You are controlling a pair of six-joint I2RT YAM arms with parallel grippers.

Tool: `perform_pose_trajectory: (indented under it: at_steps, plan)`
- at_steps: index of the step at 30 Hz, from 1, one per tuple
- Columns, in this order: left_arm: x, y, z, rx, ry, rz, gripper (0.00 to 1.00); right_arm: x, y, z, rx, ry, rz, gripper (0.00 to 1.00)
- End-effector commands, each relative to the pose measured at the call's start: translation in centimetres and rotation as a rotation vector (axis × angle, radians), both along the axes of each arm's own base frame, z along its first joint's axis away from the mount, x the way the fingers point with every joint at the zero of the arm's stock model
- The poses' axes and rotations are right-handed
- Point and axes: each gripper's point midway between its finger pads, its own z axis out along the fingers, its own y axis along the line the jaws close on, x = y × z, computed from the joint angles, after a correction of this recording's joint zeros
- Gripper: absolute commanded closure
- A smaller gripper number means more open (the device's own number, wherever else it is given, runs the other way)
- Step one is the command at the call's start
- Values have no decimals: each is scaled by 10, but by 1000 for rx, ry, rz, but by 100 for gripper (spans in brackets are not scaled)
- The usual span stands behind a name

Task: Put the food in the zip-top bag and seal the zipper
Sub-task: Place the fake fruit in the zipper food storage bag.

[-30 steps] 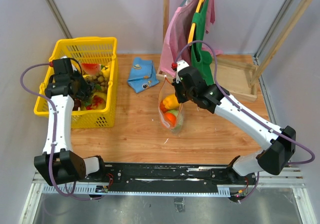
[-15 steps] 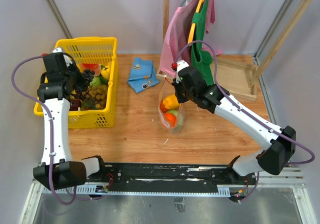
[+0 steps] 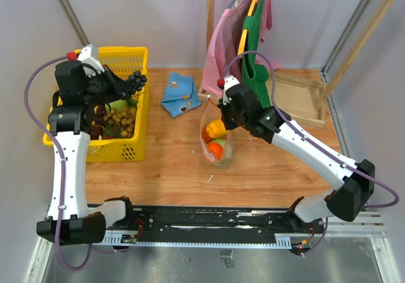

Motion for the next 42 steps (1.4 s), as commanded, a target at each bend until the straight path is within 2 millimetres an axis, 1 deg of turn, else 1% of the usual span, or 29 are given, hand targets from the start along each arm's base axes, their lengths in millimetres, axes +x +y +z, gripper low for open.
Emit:
perform_pose_trajectory:
  at_steps: [1,8,11,12,15,17,20,22,24,27,35,39,42]
  plan:
    - [-20,-45,47,8,-193,-206,100,4,1,30,66,-66,9,99]
    - [-43,-95,44,63,-267,-398,100,2,4,34,99,-64,11,99]
    - [-56,-120,47,58,-311,-481,100,1,4,34,109,-60,8,99]
    - [-62,-131,48,53,-325,-520,100,1,5,34,113,-58,9,99]
    - [-73,-155,49,51,-359,-601,100,0,6,34,121,-55,12,99]
    - [-81,-171,46,62,-374,-654,100,-1,7,35,127,-55,14,99]
    - [-92,-200,37,103,-395,-739,100,-1,7,35,134,-54,16,99]
    - [-98,-216,28,137,-413,-787,100,-2,8,36,139,-57,19,99]
    - [-102,-227,19,169,-428,-827,100,-3,7,37,143,-62,20,99]
    - [-102,-233,4,216,-424,-867,100,-4,5,39,145,-68,18,99]
    - [-106,-236,-29,304,-377,-954,100,-6,2,39,143,-77,18,99]
    - [-107,-242,-50,311,-304,-1002,100,-6,3,39,147,-76,20,99]
    - [-111,-251,-62,310,-258,-1045,100,-6,3,38,148,-72,21,99]
